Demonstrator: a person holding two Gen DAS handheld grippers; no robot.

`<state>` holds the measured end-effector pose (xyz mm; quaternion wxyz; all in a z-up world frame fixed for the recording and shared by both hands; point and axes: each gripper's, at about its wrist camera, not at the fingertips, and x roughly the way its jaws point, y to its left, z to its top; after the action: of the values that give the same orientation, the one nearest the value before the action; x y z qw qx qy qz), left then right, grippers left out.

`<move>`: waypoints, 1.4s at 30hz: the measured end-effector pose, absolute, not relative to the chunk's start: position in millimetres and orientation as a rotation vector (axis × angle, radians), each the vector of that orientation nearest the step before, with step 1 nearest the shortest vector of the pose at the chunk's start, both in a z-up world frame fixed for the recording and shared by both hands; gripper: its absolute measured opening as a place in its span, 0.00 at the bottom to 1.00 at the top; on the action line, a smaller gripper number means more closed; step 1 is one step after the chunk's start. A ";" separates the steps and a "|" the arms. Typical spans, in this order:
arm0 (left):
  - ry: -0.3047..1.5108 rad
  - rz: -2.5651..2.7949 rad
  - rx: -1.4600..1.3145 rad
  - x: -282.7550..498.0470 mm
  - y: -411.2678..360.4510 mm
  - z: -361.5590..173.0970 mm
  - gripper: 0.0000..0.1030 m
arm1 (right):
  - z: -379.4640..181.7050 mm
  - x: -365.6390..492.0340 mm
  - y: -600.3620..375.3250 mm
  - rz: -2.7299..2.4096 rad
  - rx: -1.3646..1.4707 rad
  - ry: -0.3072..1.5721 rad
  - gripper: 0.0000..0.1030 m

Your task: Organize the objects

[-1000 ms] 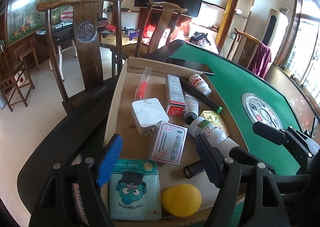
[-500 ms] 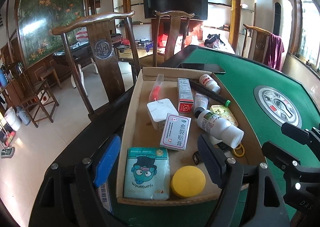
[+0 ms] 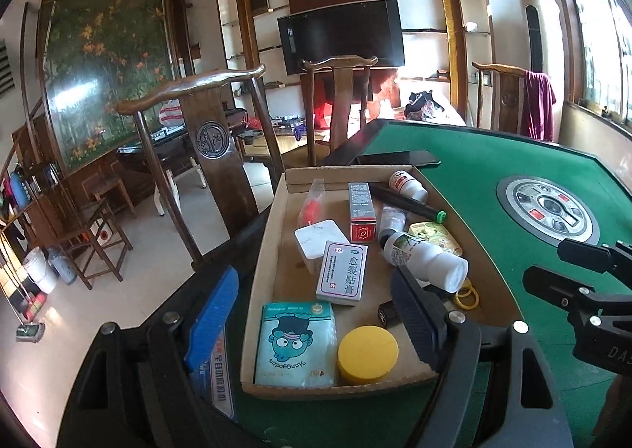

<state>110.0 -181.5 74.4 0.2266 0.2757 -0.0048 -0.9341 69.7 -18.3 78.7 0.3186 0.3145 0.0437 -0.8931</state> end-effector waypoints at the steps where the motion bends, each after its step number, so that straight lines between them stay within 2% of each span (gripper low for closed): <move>1: -0.017 -2.581 0.772 108.7 -181.0 73.5 0.77 | 79.3 69.5 -18.2 -2.349 0.824 0.113 0.64; 6: -0.021 -2.567 0.843 103.1 -182.1 65.3 0.77 | 78.8 69.8 -18.9 -2.337 0.826 0.114 0.64; 31: -0.074 -2.520 0.777 84.4 -192.1 59.7 0.78 | 68.7 53.7 -9.7 -2.354 0.932 0.037 0.64; 32: -0.070 -2.519 0.777 83.6 -192.6 59.8 0.77 | 68.9 53.2 -8.9 -2.358 0.931 0.032 0.65; 34: -0.062 -2.521 0.777 83.4 -193.3 59.7 0.78 | 69.4 53.0 -7.3 -2.372 0.928 0.029 0.78; 42: -0.044 -2.522 0.775 84.5 -194.8 60.3 0.77 | 70.7 50.8 -4.6 -2.389 0.931 0.017 0.78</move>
<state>84.5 -194.8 60.3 0.2488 0.2844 -0.0161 -0.9257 50.8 -4.6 70.7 0.2849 0.3479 0.0062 -0.8932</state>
